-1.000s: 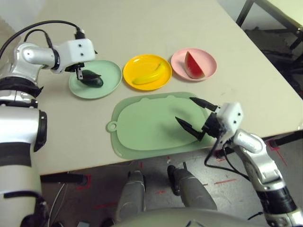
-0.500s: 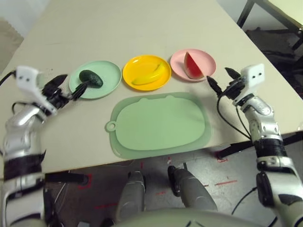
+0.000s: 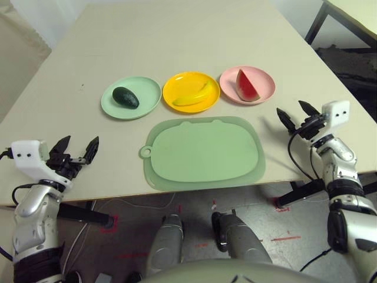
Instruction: Place the fruits into color-matched plates.
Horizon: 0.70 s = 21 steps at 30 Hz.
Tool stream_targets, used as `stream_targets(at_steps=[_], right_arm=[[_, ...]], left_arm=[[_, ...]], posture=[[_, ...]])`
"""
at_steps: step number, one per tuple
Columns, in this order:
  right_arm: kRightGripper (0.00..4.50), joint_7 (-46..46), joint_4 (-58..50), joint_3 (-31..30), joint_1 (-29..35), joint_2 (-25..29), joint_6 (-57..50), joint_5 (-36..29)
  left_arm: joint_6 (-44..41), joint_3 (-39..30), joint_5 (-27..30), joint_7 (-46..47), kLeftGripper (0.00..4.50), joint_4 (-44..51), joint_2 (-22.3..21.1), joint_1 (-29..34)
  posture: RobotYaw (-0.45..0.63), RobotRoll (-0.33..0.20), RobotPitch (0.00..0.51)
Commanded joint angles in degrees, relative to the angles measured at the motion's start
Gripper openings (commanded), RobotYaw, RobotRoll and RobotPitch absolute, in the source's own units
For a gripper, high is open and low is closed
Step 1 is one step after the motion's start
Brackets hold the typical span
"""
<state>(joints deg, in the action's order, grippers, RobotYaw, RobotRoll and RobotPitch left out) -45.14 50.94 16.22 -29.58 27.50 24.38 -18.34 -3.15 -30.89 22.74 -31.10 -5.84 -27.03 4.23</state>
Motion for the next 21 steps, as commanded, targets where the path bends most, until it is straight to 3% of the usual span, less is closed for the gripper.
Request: stream_targets(at_steps=[1,9,15,21], right_arm=[[4.5,-0.18,-1.62,1.04,2.23,-0.63,0.58,-1.01],[4.5,1.67,-11.26,-0.29,5.46,-2.95,-2.8,-1.71],[4.5,9.47,-19.02,-1.28,6.21,-7.51,-6.12,0.17],[4.5,12.7,-22.05,-3.41,5.58,-11.43,-7.6,0.96]], left_arm=[[1.5,-0.38,-0.44,-0.31,4.46,-2.92,-1.04,0.62],[2.67,-0.11,-0.06,-1.08,4.46,-5.85,-3.32,-0.6],[1.77,-0.43,0.75,-1.3,4.46,-5.88,-5.17,-3.02],[0.5,0.7,0.75,0.26,4.46,-1.25,-3.98,-2.62]], posture=[[0.01,0.0,0.174],[0.0,0.0,0.183],[0.0,0.0,0.192],[0.04,0.0,0.203]])
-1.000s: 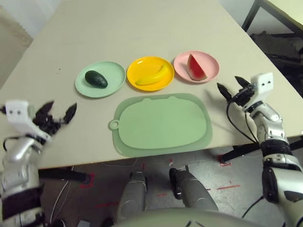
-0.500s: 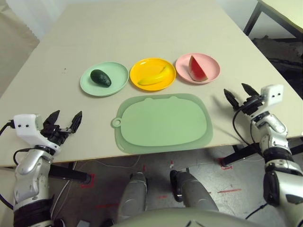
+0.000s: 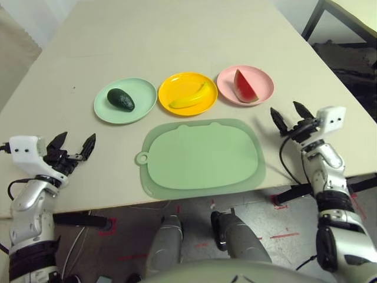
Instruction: Place the fruits into color-matched plates.
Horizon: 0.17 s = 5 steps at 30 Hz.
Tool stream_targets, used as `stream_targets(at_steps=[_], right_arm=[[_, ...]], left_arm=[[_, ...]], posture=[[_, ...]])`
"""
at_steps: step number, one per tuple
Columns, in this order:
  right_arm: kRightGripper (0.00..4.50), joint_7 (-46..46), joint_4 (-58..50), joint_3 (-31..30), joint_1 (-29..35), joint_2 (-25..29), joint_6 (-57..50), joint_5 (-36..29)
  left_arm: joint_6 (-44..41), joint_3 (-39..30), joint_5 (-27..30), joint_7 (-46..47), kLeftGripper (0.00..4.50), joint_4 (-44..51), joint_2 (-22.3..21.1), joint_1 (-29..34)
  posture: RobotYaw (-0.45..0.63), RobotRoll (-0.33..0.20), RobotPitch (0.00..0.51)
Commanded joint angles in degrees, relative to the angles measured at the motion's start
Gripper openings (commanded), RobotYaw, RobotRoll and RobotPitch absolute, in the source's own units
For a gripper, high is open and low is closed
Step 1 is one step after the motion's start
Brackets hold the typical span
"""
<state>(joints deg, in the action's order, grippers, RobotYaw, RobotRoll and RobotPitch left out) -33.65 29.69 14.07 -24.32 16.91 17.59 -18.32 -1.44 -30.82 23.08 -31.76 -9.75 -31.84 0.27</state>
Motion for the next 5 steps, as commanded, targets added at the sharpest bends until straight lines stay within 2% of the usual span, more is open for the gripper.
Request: stream_targets(at_steps=[1,5], right_arm=[[4.5,1.58,-0.9,-1.44,0.46,-1.25,-0.82,1.16],[4.5,1.62,-2.2,-2.52,1.58,-1.8,-0.66,1.61]], left_arm=[[-1.25,0.62,0.49,0.93,4.46,3.1,1.04,1.65],[-1.35,-0.13,0.96,0.6,4.46,3.97,1.14,2.98]], posture=[[0.04,0.0,0.205],[0.03,0.0,0.195]])
